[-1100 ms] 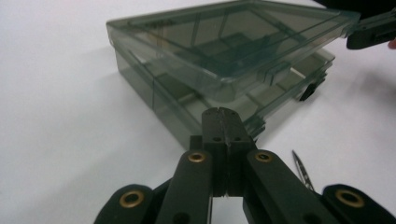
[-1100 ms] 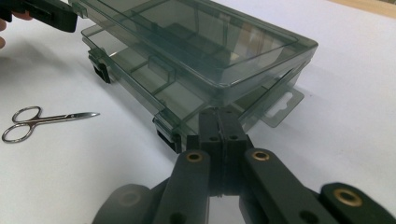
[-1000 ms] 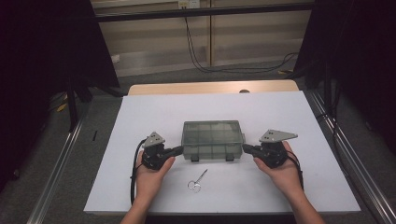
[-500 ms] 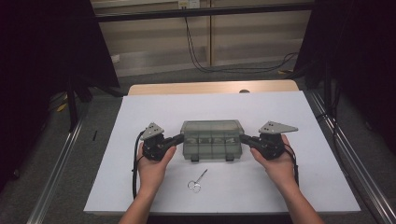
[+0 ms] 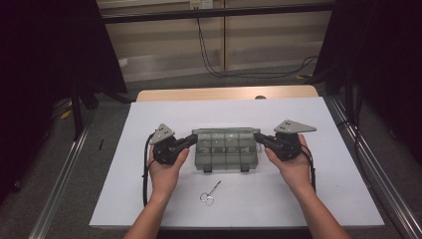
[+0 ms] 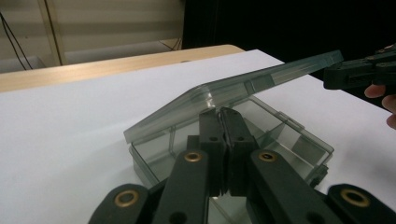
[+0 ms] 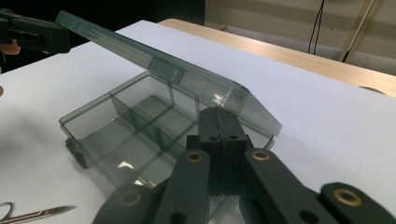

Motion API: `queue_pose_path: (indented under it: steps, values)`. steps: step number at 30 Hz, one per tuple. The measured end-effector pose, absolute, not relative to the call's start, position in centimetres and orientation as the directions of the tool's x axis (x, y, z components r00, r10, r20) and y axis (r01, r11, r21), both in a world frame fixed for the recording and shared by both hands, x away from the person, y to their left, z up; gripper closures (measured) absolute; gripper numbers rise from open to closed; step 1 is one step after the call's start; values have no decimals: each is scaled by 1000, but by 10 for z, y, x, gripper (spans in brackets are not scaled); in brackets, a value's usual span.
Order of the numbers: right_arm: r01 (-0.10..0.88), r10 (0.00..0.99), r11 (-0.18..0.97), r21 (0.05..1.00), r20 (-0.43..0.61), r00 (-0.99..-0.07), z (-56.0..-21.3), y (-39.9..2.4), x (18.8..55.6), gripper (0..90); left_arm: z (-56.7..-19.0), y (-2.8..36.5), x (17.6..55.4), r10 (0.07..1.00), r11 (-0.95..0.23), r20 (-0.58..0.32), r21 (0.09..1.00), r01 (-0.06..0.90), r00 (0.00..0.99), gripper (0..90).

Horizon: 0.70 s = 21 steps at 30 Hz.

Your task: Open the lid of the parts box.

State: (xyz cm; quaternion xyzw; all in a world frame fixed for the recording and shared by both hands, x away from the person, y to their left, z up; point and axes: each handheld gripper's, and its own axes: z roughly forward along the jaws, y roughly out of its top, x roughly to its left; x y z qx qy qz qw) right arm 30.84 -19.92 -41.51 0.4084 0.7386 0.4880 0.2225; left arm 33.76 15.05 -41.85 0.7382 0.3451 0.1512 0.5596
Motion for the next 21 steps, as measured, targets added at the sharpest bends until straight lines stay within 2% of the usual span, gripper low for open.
queue_pose_path:
  steps: [5, 10, 12, 13, 14, 16, 17, 18, 19, 20, 21]
  values:
    - [379, 822, 184, 907, 69, -565, -409, -197, 315, 900, -415, 149, 341, 684, -137, -142, 938, 318, 715, 882]
    - [369, 828, 182, 911, 61, -558, -405, -196, 321, 900, -414, 153, 343, 684, -108, -162, 942, 318, 711, 865]
    - [367, 826, 180, 913, 63, -561, -403, -196, 324, 900, -416, 159, 344, 671, -97, -174, 943, 318, 721, 797]
    - [368, 830, 177, 913, 63, -555, -403, -196, 325, 900, -417, 160, 344, 672, -84, -184, 943, 321, 717, 729]
    - [368, 830, 177, 913, 63, -555, -403, -196, 325, 900, -418, 162, 344, 670, -83, -186, 944, 321, 719, 729]
    - [365, 826, 181, 913, 60, -560, -402, -197, 327, 900, -419, 166, 347, 675, -73, -198, 941, 331, 711, 622]
    - [369, 828, 175, 913, 67, -557, -402, -197, 329, 900, -421, 169, 351, 656, -30, -247, 936, 351, 713, 508]
    - [367, 828, 173, 914, 67, -557, -402, -197, 330, 900, -421, 169, 351, 656, -30, -247, 936, 351, 713, 393]
    - [369, 828, 167, 914, 73, -556, -402, -197, 330, 900, -422, 168, 356, 704, -35, -244, 926, 376, 667, 224]
    - [369, 828, 167, 914, 73, -556, -402, -197, 330, 900, -422, 168, 356, 704, -35, -244, 926, 376, 667, 72]
    - [369, 827, 169, 914, 72, -557, -401, -196, 331, 900, -423, 165, 358, 721, -32, -252, 918, 395, 645, 72]
